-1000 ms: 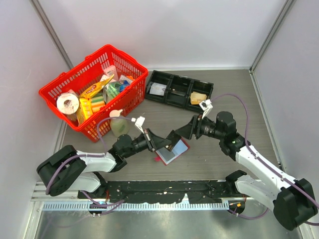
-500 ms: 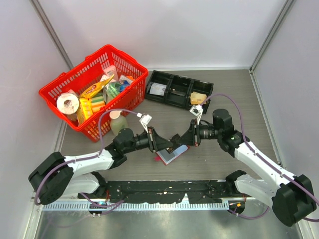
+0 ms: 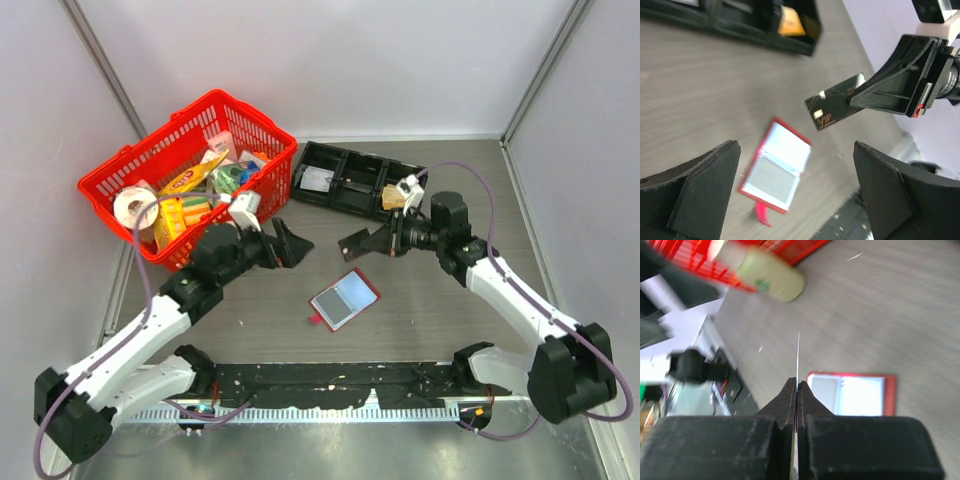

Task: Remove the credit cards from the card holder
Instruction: Place the credit card in the storage box.

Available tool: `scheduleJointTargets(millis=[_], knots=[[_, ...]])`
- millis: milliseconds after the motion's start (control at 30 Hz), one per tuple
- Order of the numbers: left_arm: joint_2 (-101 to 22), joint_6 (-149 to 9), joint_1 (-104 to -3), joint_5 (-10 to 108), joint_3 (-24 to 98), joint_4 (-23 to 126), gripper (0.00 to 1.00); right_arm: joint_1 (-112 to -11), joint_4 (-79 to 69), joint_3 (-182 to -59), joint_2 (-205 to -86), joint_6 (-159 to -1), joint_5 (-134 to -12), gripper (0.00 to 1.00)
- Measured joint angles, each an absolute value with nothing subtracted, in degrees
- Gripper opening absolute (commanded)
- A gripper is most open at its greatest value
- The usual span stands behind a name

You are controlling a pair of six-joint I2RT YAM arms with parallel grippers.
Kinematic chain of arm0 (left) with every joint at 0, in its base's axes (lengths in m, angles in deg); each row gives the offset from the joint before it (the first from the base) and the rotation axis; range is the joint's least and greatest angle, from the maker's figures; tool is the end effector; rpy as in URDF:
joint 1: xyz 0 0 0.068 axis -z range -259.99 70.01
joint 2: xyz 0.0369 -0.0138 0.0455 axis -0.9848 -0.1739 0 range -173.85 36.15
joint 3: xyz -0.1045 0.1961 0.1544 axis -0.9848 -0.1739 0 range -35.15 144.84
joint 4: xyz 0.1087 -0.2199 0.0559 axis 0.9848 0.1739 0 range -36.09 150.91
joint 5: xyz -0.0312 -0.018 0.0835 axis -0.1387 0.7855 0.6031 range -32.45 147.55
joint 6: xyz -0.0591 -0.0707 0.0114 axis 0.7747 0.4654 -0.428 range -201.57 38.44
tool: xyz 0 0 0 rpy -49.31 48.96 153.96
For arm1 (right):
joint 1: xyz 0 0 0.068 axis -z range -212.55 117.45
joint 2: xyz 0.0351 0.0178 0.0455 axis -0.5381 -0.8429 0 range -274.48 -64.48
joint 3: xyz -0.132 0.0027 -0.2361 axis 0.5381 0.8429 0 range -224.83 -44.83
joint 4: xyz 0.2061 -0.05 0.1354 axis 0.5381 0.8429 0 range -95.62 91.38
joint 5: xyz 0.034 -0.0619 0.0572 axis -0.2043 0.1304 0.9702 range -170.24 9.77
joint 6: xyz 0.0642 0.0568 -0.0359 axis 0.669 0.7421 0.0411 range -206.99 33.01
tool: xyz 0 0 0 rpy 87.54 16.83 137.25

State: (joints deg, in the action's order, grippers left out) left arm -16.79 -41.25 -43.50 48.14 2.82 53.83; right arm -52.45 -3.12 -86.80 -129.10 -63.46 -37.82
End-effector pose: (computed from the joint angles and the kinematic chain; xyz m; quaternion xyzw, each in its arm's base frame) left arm 0.1974 -0.1628 0.2796 0.0235 0.7913 -0.4283 0.4357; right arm 0.2348 0.1450 0.2573 -0.1689 0.7927 0.4686 0.3515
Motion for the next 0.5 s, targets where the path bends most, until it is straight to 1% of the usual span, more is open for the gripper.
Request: scheduleJointTargets(millis=[133, 267, 367, 500], knots=[[-12.0, -46.6, -44.9, 59.3, 11.0, 68.2, 1.0, -49.9, 0.2, -94.8, -136.4, -60.6, -47.1, 0.01], [-10.2, -50.4, -45.1, 65.9, 15.8, 80.2, 1.0, -49.2, 4.0, -104.7, -144.8, -57.5, -57.5, 0.01], [-9.0, -53.0, -45.1, 68.8, 15.3, 84.7, 1.0, -49.2, 5.3, -111.2, -151.0, -55.0, -64.1, 0.01], [-7.4, -54.8, -45.4, 71.1, 11.5, 86.4, 1.0, -49.2, 5.9, -120.9, -162.1, -51.0, -70.9, 0.01]])
